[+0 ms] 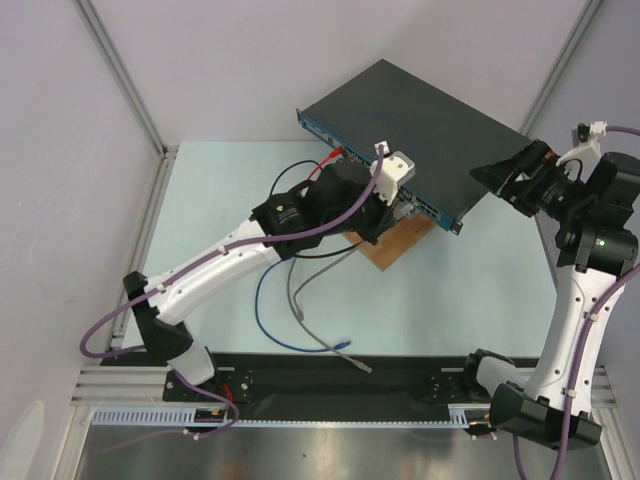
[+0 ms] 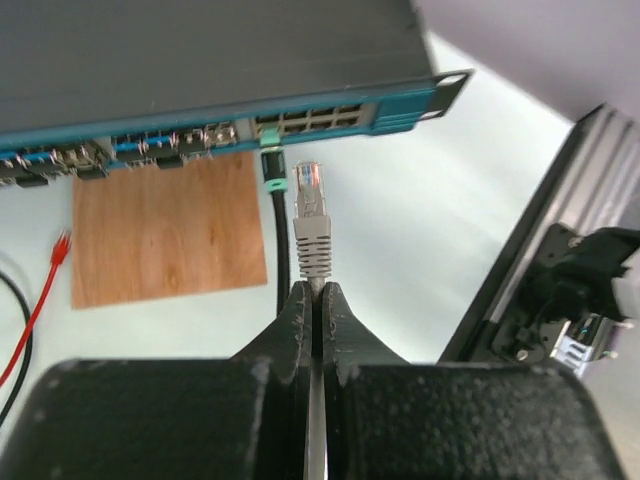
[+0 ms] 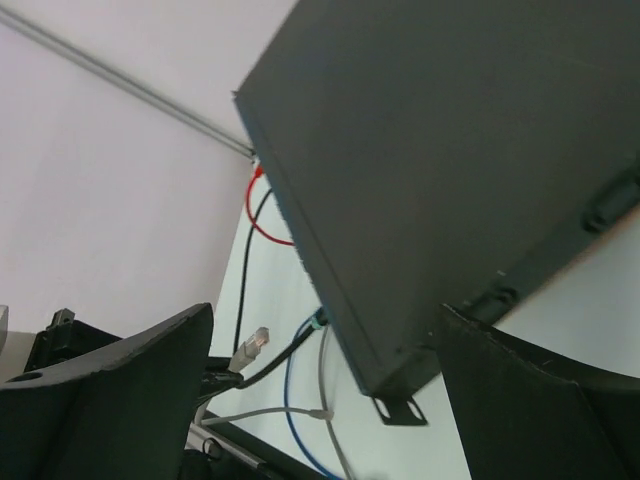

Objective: Insert the plug into the switch port

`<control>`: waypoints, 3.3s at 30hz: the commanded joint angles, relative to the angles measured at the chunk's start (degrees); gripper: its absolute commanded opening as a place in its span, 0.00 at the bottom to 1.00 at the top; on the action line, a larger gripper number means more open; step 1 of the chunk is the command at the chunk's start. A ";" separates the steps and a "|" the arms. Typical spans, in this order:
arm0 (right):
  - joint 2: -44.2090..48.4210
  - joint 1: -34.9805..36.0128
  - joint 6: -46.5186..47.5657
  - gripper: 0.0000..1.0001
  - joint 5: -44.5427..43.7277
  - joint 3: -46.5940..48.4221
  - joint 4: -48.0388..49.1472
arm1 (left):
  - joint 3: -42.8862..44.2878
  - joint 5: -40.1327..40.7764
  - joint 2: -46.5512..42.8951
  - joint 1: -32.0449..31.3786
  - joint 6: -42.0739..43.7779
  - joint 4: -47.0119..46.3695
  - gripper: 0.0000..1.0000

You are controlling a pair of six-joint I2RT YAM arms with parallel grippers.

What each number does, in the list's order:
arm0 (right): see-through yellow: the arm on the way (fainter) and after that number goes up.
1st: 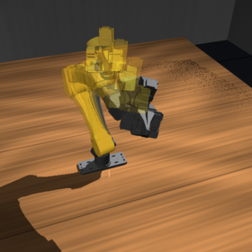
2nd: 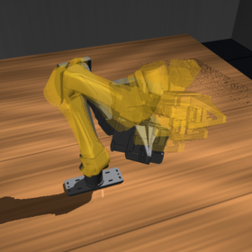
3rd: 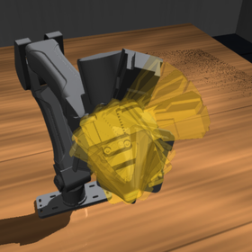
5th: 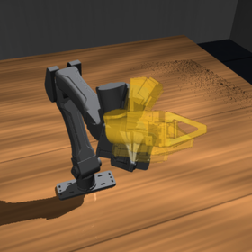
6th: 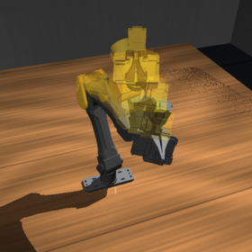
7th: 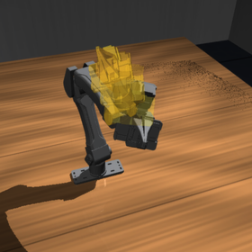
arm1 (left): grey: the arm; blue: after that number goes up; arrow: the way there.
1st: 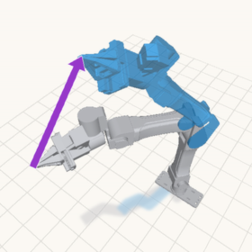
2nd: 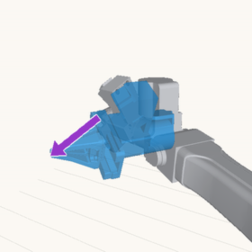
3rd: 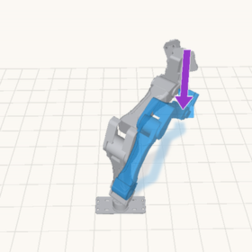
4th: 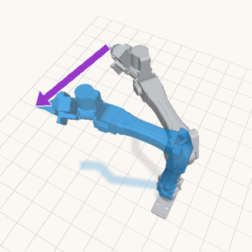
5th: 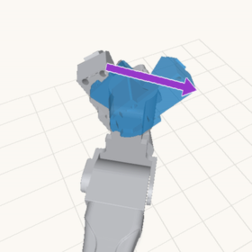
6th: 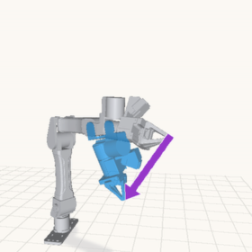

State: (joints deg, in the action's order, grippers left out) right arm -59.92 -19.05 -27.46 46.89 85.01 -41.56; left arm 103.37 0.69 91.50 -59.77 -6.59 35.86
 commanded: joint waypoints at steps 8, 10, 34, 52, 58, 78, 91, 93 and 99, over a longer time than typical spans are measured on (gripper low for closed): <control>-5.55 -8.11 6.55 1.00 8.90 -1.95 -10.39 | 13.16 9.24 9.47 -1.67 0.08 8.44 0.00; -6.26 -8.11 5.50 1.00 10.93 -3.18 -9.60 | 14.04 9.42 10.09 -1.76 0.00 8.61 0.00; -3.45 -2.66 -10.94 0.85 13.31 -17.95 11.15 | 22.66 11.35 16.95 -1.14 1.75 11.87 0.00; -3.62 1.38 -12.09 0.18 11.55 -19.80 13.96 | 28.38 14.43 21.00 -0.35 4.83 10.82 0.00; -3.54 1.91 -12.96 0.00 11.38 -21.02 15.10 | 29.25 14.34 21.26 0.00 5.36 6.78 0.00; -1.08 3.58 -13.85 0.00 11.73 -24.72 16.34 | 32.16 10.47 24.69 1.23 8.08 -6.67 0.00; -0.72 4.55 -13.50 0.00 11.73 -25.86 16.78 | 31.72 5.73 26.01 3.34 11.60 -13.79 0.00; -0.81 4.55 -13.32 0.00 11.90 -25.77 16.69 | 31.72 5.99 26.27 3.43 13.08 -14.59 0.00; -0.90 4.37 -12.53 0.00 11.99 -25.69 15.98 | 31.45 8.27 24.87 4.13 13.62 -16.34 0.00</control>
State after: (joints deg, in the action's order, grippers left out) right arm -60.40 -19.99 -43.99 52.97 60.01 -25.39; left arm 131.81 5.15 113.99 -58.74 3.66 52.25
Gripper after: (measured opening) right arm 0.558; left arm 0.024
